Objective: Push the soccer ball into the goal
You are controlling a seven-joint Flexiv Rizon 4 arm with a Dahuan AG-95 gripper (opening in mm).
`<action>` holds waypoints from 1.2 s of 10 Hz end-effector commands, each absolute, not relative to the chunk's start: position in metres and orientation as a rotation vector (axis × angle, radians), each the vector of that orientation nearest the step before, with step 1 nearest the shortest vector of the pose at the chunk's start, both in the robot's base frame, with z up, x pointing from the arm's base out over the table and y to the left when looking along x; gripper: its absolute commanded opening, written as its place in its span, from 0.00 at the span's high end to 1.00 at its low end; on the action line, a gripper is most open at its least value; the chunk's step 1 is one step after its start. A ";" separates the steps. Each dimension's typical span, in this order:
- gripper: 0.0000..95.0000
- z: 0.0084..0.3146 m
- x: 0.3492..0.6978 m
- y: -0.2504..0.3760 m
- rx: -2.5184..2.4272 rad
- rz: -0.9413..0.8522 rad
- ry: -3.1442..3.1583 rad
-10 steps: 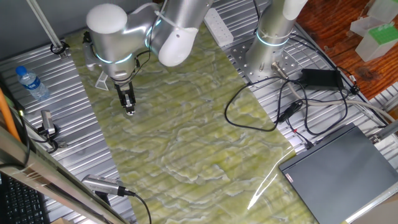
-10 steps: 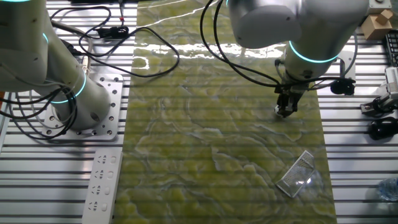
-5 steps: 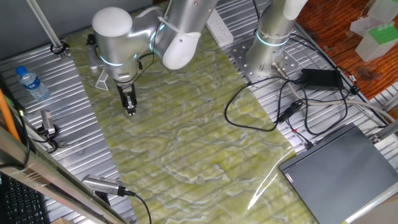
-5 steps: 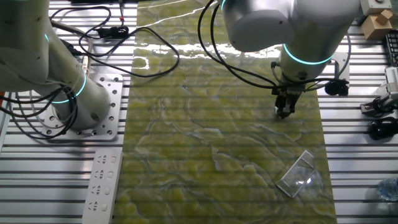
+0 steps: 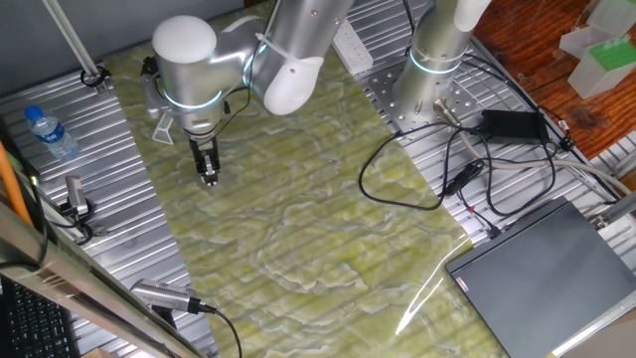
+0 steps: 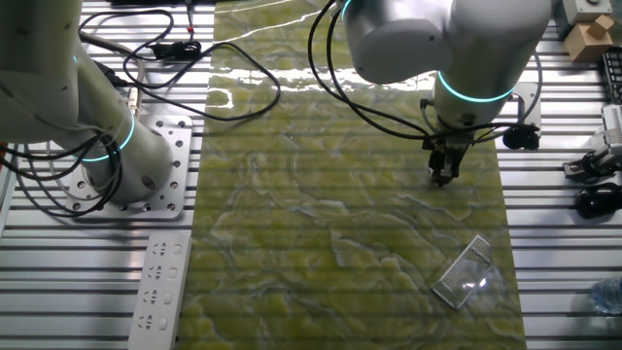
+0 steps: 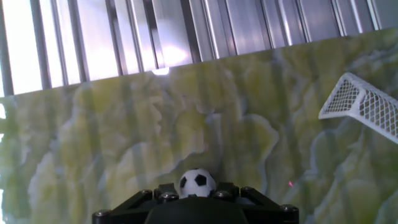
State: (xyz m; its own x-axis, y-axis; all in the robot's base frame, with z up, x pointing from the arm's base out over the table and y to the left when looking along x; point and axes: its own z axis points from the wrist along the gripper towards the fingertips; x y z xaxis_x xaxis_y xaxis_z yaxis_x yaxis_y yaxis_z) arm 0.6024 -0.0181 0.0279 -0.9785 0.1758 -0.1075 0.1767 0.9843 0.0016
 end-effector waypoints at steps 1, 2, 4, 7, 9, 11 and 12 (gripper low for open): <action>0.60 0.027 0.602 -0.018 0.271 -0.014 3.020; 0.60 0.025 0.602 -0.018 0.271 -0.017 3.014; 0.60 0.022 0.602 -0.019 0.269 -0.027 3.009; 0.80 0.020 0.601 -0.019 0.272 -0.029 3.000; 0.80 0.020 0.601 -0.019 0.274 -0.030 2.998; 0.80 0.020 0.601 -0.019 0.281 -0.035 2.997; 0.80 0.020 0.601 -0.019 0.285 -0.049 2.995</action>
